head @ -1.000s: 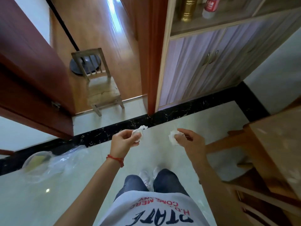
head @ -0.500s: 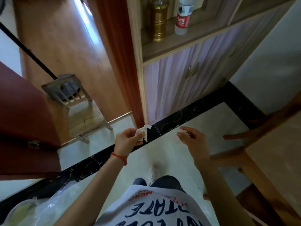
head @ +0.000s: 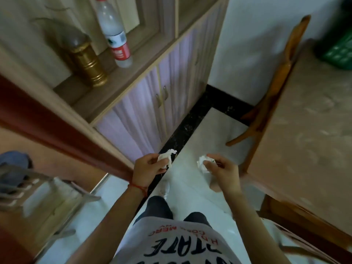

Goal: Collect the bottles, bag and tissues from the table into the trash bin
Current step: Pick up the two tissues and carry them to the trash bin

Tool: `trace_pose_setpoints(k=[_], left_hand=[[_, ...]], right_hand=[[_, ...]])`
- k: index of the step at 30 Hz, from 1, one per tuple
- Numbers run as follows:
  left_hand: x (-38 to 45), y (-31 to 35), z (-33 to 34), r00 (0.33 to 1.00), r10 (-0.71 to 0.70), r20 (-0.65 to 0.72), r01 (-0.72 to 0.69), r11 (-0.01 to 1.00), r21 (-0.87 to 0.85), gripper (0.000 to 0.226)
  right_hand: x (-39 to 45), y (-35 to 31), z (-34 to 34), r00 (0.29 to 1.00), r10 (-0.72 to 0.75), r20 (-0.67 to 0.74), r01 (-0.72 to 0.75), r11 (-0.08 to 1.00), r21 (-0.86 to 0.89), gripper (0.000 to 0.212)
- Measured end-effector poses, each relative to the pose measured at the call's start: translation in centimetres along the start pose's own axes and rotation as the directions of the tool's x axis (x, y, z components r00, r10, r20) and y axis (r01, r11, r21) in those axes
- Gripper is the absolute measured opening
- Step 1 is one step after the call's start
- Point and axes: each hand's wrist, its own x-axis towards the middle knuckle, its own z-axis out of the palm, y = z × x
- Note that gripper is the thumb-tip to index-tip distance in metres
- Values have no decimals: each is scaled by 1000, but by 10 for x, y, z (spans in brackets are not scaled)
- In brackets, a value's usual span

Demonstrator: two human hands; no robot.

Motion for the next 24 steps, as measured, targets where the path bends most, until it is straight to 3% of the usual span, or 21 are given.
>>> trace_pose_setpoints(k=[12, 24], left_hand=[[143, 93, 81, 952, 39, 305, -77, 990, 115, 17], [272, 162, 162, 919, 8, 395, -70, 987, 144, 17]], right_hand=[[106, -40, -5, 957, 98, -274, -76, 993, 89, 17], [234, -86, -27, 913, 132, -386, -70, 983, 171, 21]])
